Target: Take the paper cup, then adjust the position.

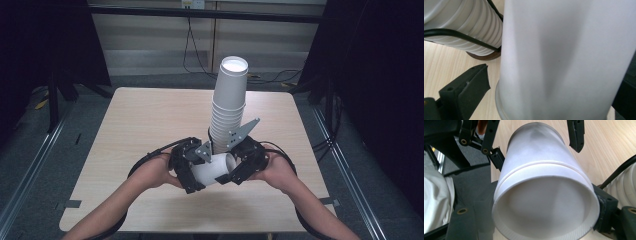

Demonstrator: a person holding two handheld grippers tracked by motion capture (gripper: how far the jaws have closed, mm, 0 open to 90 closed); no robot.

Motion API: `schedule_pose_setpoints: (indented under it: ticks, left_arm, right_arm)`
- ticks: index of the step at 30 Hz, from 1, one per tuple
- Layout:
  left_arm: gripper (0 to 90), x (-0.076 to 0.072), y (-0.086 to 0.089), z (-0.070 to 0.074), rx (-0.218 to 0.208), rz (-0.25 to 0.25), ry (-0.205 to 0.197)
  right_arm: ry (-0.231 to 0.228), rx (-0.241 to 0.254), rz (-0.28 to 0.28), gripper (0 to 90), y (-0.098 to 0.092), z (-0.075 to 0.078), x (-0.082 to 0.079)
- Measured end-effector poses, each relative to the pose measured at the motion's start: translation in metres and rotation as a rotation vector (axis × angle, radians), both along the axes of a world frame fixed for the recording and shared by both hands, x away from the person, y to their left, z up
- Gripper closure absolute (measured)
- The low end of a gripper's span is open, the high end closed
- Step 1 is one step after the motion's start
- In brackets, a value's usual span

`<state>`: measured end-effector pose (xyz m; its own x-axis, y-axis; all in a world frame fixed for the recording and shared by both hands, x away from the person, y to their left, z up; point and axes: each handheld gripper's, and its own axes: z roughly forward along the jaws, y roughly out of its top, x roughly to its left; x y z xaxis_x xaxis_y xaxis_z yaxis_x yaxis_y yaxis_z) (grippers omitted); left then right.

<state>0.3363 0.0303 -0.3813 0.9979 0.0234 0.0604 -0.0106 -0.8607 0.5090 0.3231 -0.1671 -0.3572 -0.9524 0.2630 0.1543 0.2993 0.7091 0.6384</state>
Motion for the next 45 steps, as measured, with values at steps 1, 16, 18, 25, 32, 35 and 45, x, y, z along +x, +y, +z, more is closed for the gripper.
schedule_pose_setpoints:
  ticks: [1,16,18,25,32,35,45]
  left_arm:
    - [0.0,0.000,0.001,-0.001,-0.012,0.005,0.003]
    - [0.0,0.004,0.012,-0.001,-0.110,0.011,0.036]
    - [0.0,0.004,0.012,-0.001,-0.119,0.012,0.040]
    - [0.0,0.005,0.014,-0.003,-0.151,0.012,0.049]
    - [0.0,0.006,0.018,-0.002,-0.166,0.029,0.059]
    - [0.0,0.007,0.021,-0.002,-0.180,0.036,0.056]
    - [0.0,0.009,0.028,-0.009,-0.239,0.044,0.099]
  right_arm:
    - [-0.002,0.006,0.002,24.4,0.000,0.000,0.000]
    - [0.014,0.065,-0.015,24.4,-0.010,-0.002,0.000]
    - [0.013,0.067,-0.018,24.3,-0.012,-0.002,0.000]
    - [0.006,0.074,-0.017,24.2,-0.015,-0.001,0.000]
    - [0.006,0.088,-0.024,24.1,-0.016,-0.003,0.000]
    - [0.006,0.098,-0.025,24.1,-0.017,-0.004,0.000]
    - [0.010,0.116,-0.027,24.1,-0.019,-0.004,0.000]
